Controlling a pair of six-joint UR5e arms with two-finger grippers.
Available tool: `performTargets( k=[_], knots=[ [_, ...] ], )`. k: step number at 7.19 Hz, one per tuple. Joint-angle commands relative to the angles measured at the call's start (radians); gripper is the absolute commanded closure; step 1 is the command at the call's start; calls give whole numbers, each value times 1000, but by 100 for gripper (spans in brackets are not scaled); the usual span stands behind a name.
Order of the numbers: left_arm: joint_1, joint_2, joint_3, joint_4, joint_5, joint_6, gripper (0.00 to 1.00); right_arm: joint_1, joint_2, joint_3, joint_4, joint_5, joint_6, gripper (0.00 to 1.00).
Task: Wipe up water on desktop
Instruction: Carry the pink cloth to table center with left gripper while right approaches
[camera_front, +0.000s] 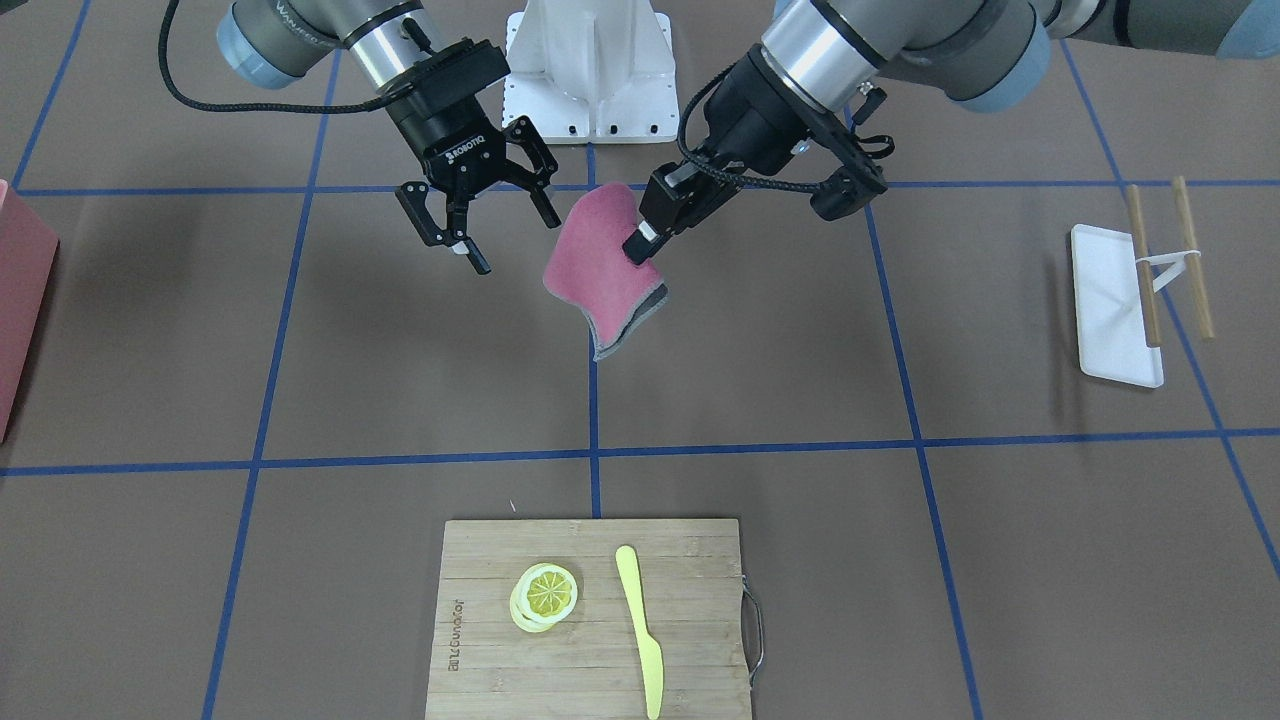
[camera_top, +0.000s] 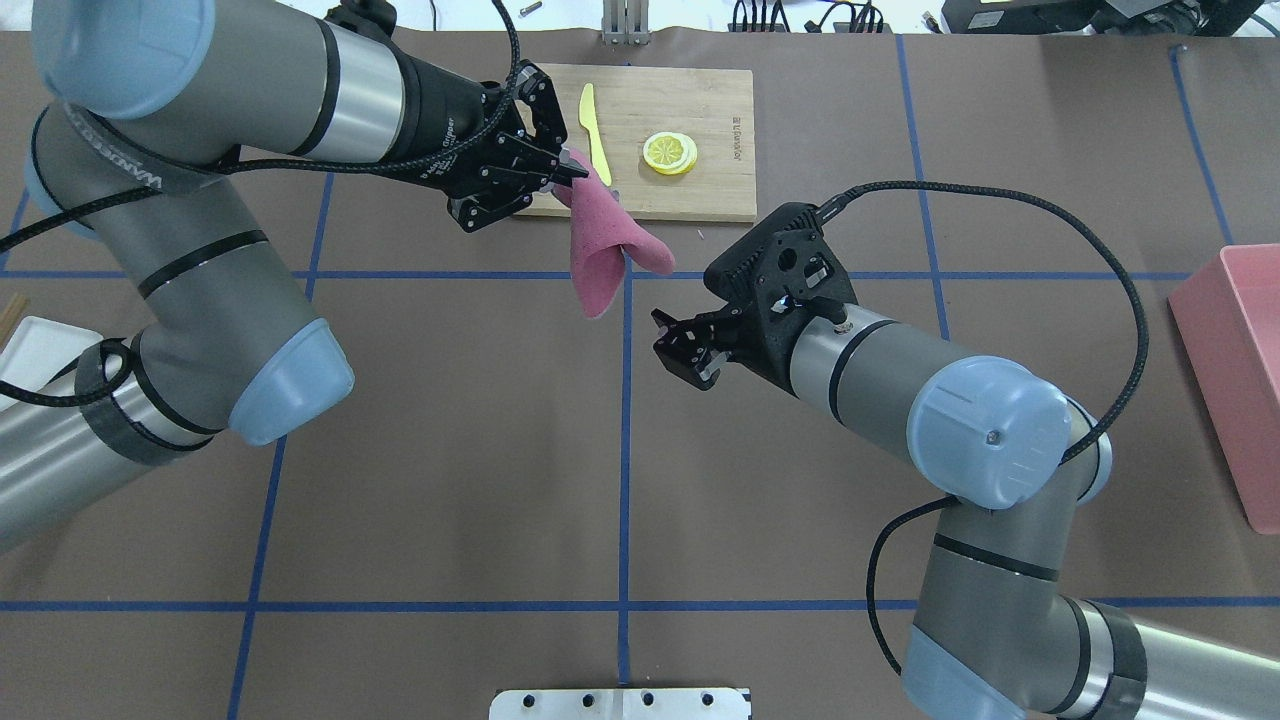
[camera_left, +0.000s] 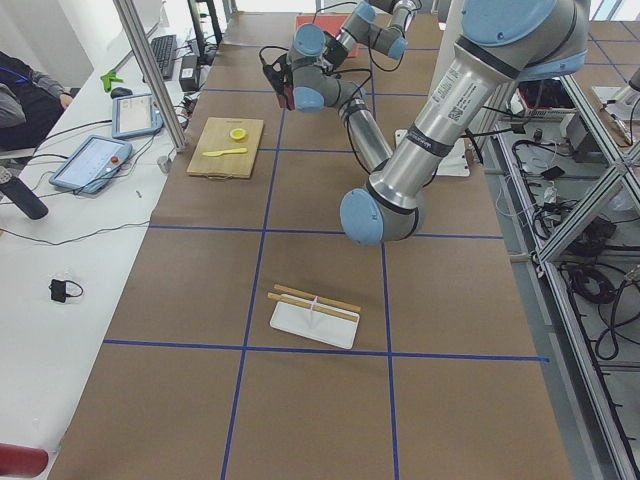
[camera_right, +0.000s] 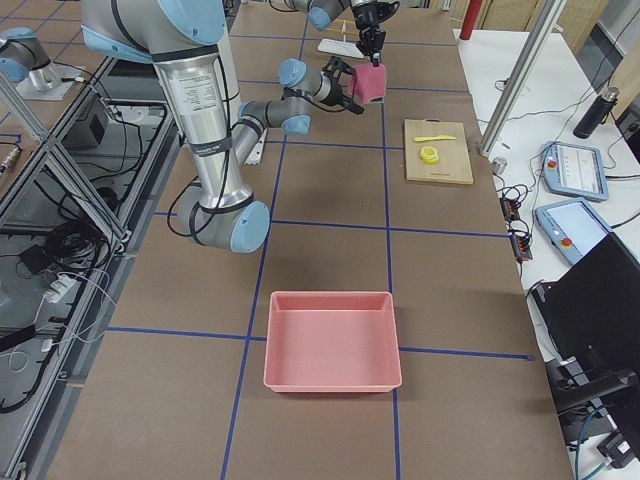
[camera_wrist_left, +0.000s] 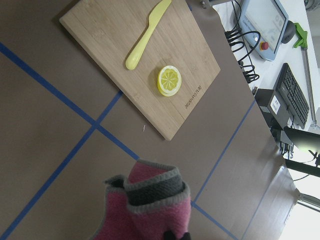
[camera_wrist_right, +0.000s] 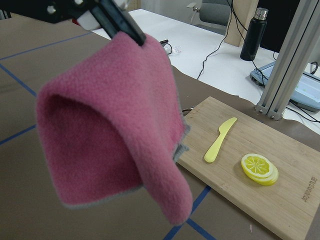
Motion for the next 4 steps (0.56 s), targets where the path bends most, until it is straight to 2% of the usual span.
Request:
performTargets(
  k=[1,4],
  knots=[
    [41,4,-36,-1,1,-9,100,-14,16,-13,0,-41,-4,8],
    [55,5,-48,-1,1,-7,100,-20,16,-14,0,-66,-33,13]
  ],
)
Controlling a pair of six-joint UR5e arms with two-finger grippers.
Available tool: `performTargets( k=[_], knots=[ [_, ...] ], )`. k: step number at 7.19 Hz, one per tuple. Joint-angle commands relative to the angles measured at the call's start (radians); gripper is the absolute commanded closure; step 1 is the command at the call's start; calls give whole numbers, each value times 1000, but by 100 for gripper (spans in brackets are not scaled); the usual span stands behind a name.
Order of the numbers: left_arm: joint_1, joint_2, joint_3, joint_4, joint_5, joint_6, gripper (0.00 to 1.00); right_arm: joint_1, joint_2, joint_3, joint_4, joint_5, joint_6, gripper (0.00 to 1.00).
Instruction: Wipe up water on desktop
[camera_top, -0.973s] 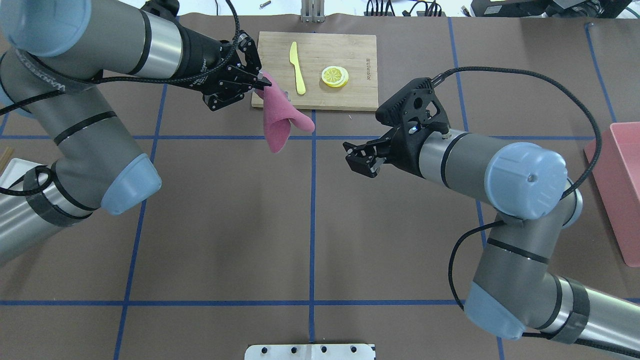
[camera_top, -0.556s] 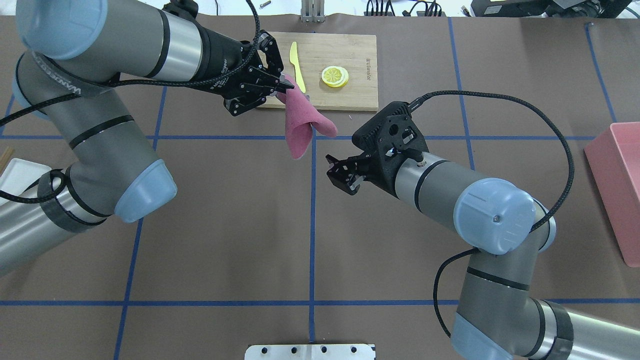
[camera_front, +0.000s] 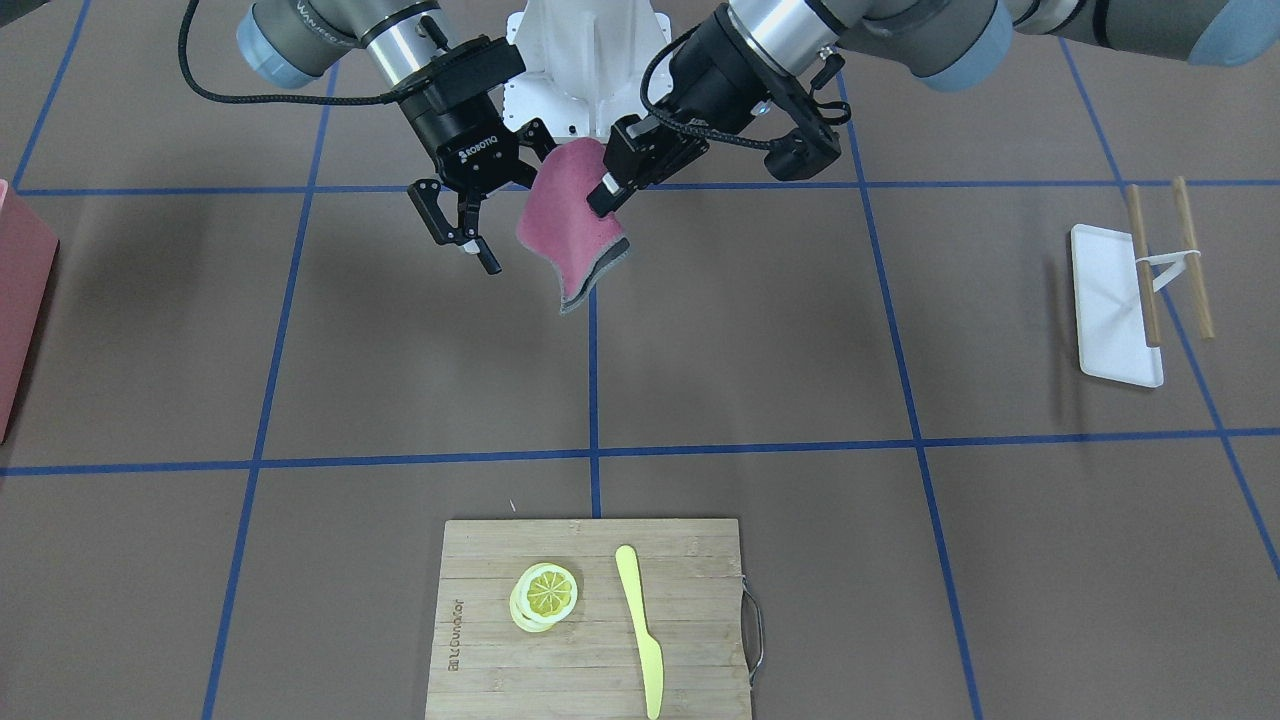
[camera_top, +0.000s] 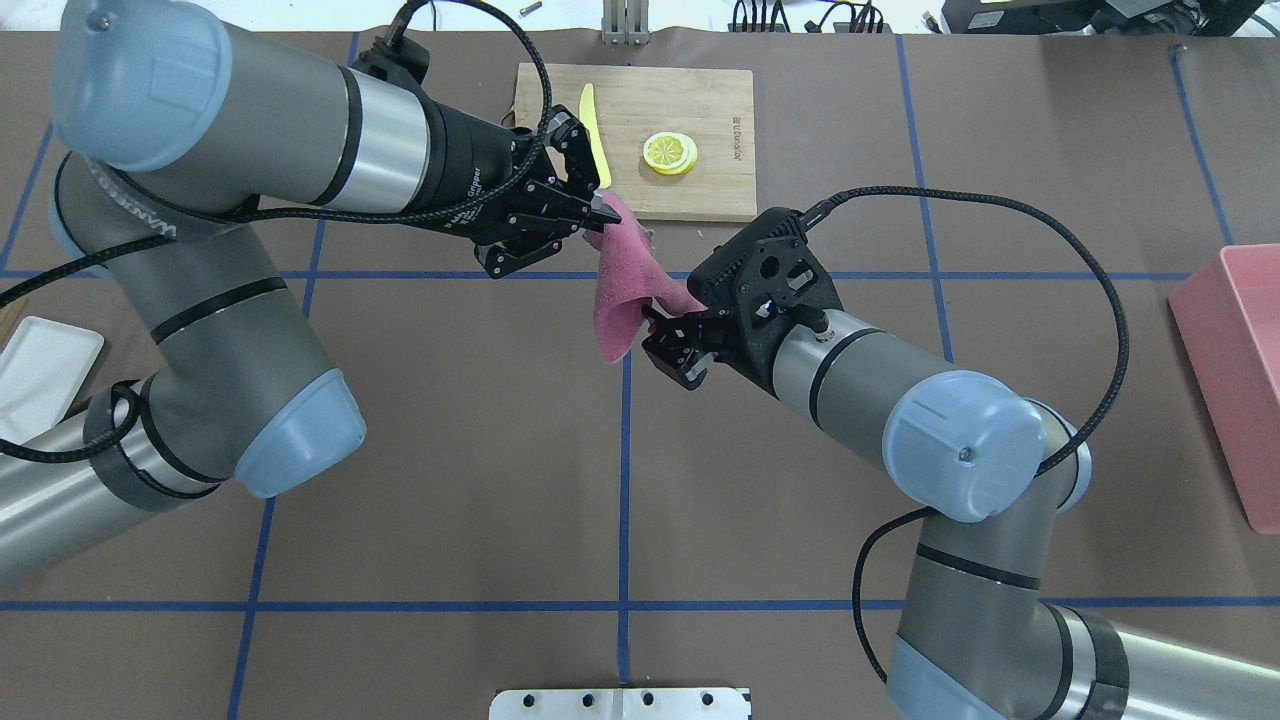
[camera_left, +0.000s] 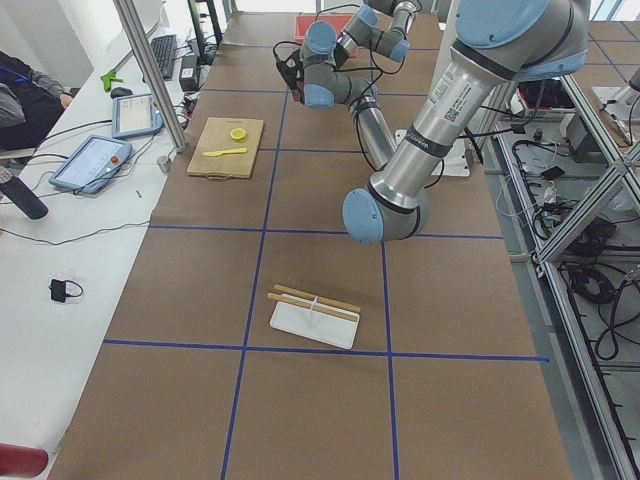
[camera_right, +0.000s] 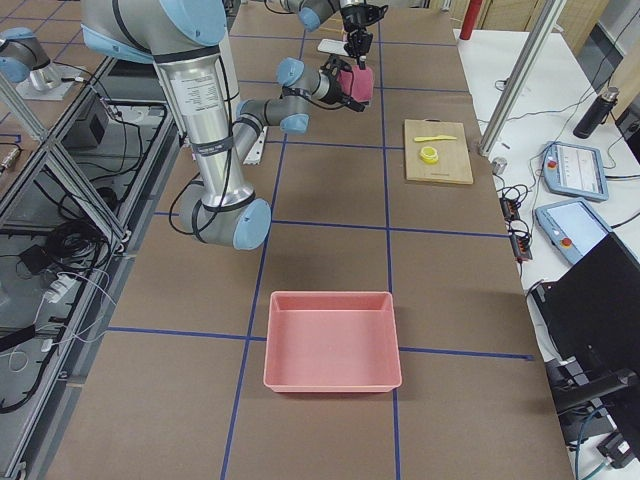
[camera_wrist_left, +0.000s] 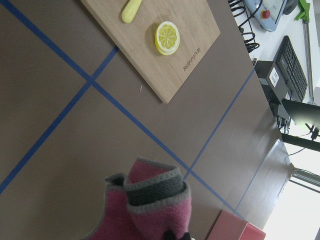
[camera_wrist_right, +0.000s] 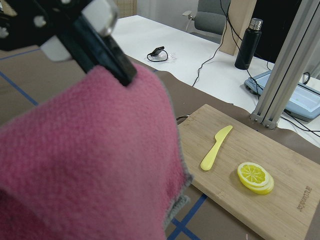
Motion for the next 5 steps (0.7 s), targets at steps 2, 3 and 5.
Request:
performTargets(
  k=[2,3,5],
  knots=[
    [2,4,-4,0,0,0,100,-3,-5,-1,-2,-8,-11,44],
    [3,14,-4,0,0,3,100,-3,-7,-1,-2,-8,-20,55],
    [3,16,-4,-2,0,3,100,-3,-7,-1,-2,-9,-22,65]
  ],
)
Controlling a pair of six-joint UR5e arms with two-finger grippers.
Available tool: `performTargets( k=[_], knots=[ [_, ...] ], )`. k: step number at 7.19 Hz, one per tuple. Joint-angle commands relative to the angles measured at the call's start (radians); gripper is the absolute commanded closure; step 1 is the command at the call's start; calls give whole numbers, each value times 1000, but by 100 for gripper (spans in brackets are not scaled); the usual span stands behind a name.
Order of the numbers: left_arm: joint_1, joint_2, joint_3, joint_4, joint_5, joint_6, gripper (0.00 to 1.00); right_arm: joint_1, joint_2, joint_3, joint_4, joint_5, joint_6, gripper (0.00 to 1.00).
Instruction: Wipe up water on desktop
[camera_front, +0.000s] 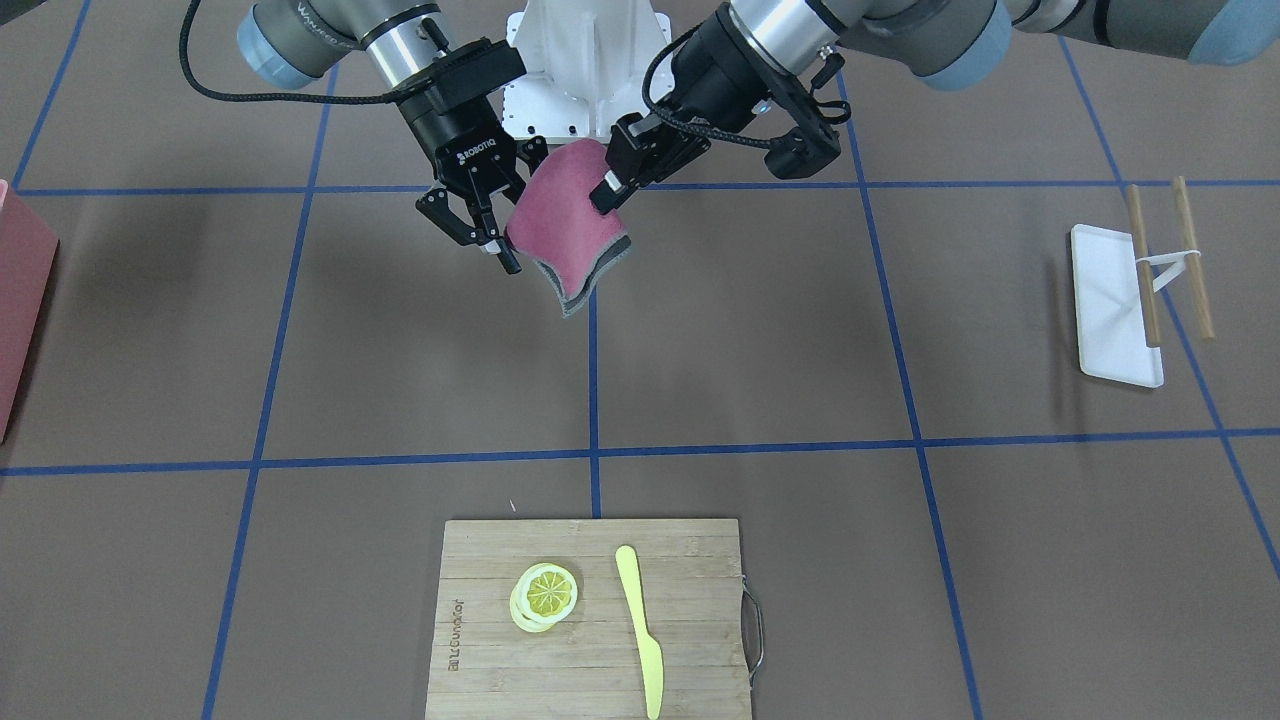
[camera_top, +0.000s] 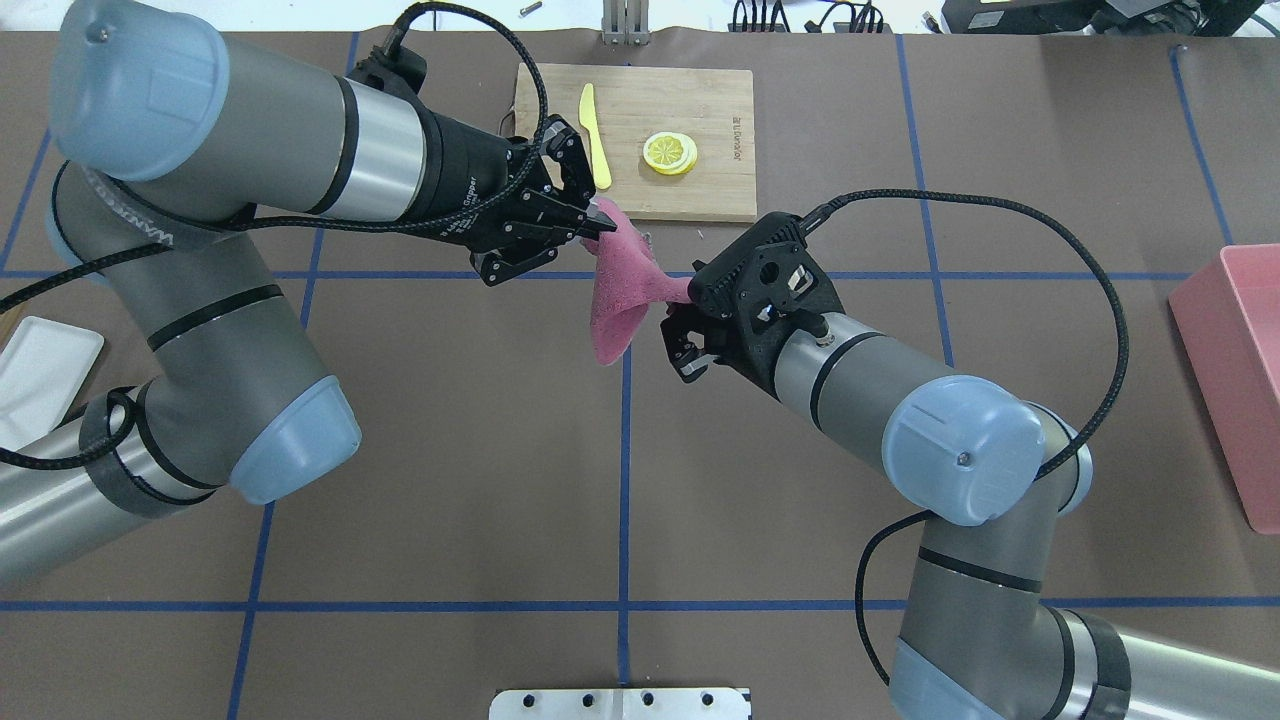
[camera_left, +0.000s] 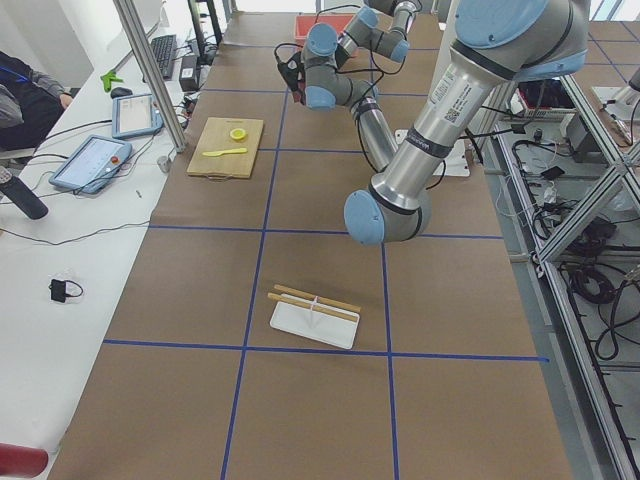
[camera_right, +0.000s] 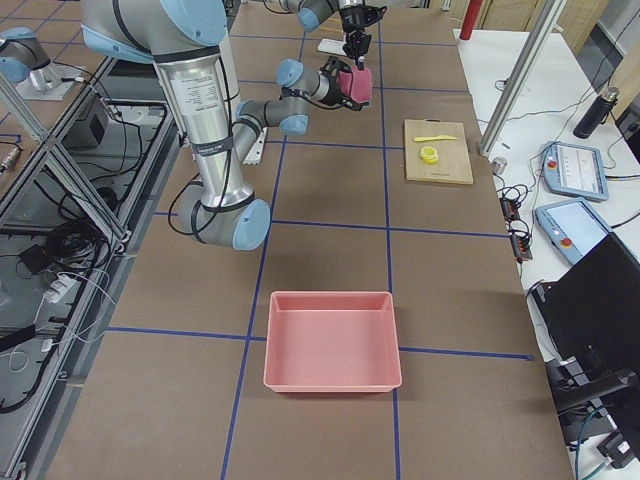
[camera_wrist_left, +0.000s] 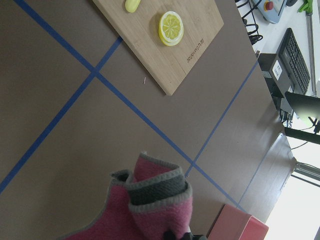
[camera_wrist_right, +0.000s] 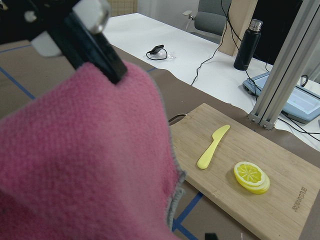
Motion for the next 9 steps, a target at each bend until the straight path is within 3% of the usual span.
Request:
performTargets(
  k=[1,3,4,5,6,7,8,9],
  knots=[
    [-1,2,1,-1,0,2,100,0,0,0,0,-1,-2,65],
    [0,2,1,-1,0,2,100,0,0,0,0,-1,-1,69],
    [0,2,1,-1,0,3,100,2,-5,0,0,-1,-1,93],
    [0,4,1,-1,0,13,100,5,-11,0,-2,3,-1,100],
    [-1,9,1,-1,-2,16,100,8,-14,2,-3,3,1,100],
    [-3,21,0,-2,-2,96,30,9,-17,5,-3,3,1,100],
    [-6,51,-15,-1,-2,153,2,11,-17,6,-3,3,2,100],
    [-32,71,-18,-1,-3,163,2,17,-16,8,-3,3,5,100]
  ],
)
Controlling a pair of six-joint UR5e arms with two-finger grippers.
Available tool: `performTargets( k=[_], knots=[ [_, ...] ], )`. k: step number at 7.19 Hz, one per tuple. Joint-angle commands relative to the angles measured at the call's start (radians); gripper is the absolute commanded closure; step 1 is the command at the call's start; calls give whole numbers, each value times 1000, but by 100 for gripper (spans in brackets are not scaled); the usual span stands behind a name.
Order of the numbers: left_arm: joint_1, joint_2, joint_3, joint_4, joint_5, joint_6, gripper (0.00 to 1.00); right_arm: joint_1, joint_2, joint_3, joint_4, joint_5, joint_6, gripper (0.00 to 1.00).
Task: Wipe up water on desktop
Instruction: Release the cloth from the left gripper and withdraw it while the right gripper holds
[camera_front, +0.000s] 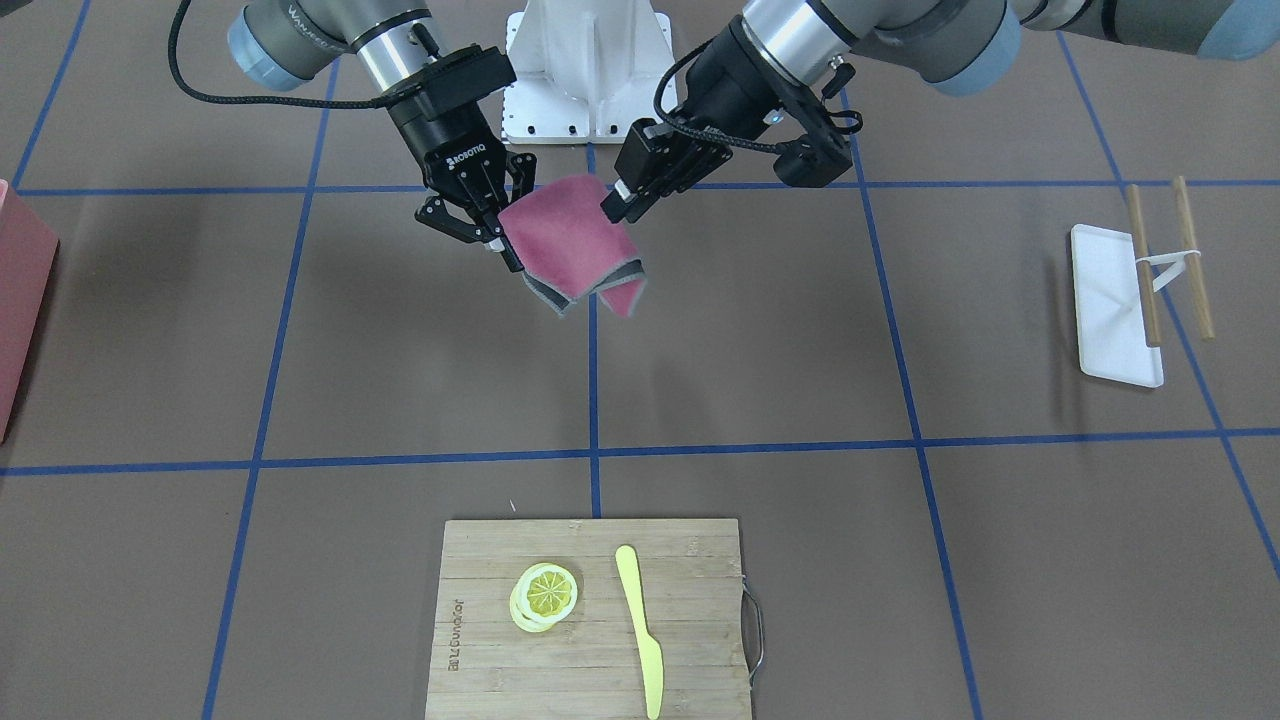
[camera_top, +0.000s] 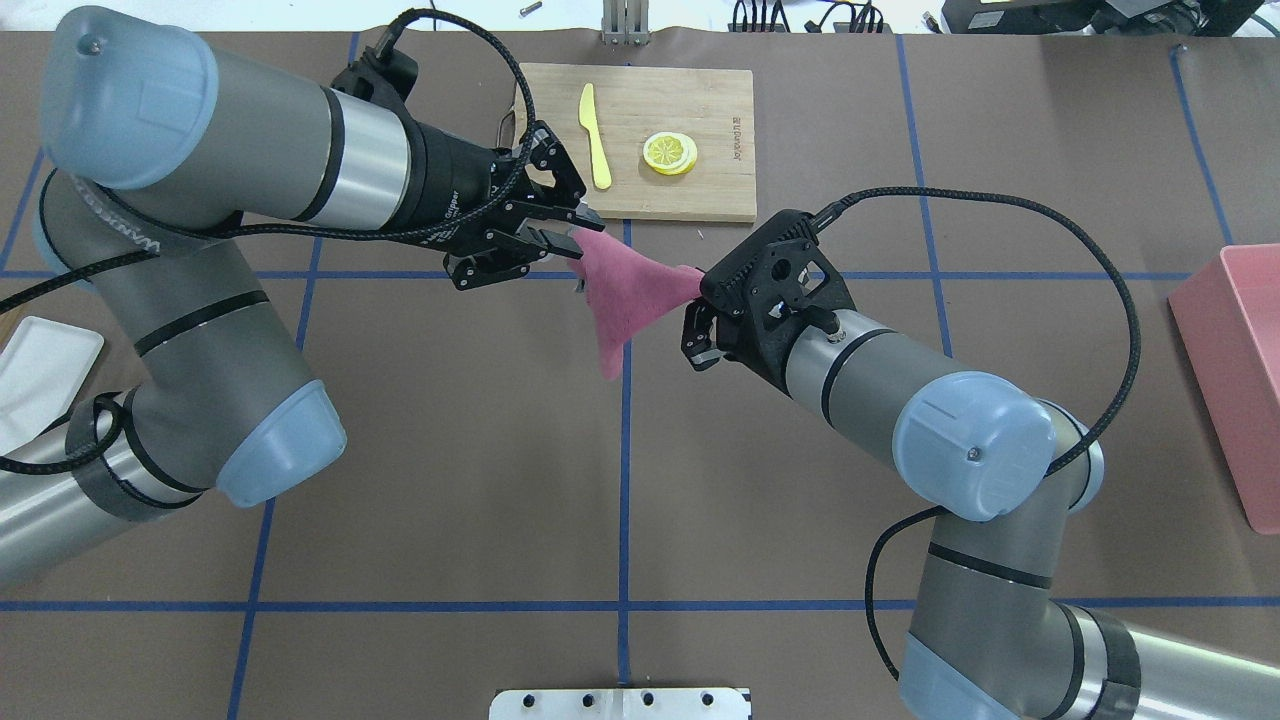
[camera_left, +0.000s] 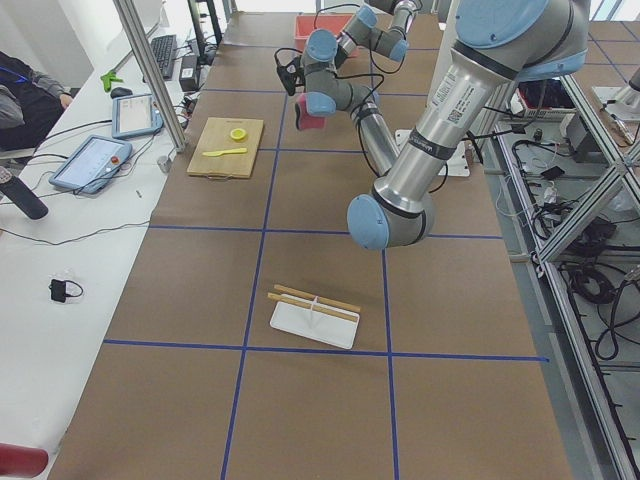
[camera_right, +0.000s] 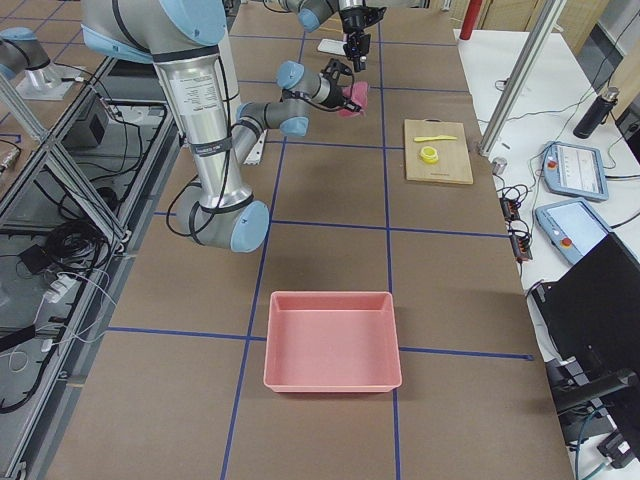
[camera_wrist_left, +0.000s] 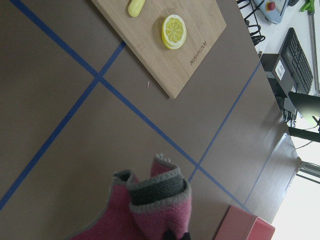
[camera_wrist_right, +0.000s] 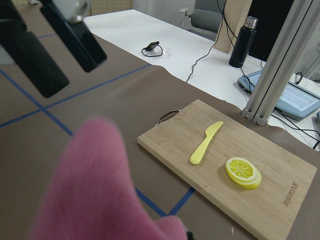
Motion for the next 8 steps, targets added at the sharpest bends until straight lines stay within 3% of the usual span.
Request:
performTargets(
  k=[1,3,4,7,8],
  knots=[
    [-53,51,-11,0,-3,132,2,16,0,2,-2,2,3,100],
    [-138,124,-7,2,0,345,2,47,0,2,-3,9,1,100],
    [-183,192,-6,2,0,509,2,76,7,10,-70,34,1,100],
    [-335,367,12,26,-4,1088,2,215,0,42,-187,194,0,100],
    [-407,381,9,136,-10,1307,2,272,-1,43,-245,265,-5,100]
  ],
)
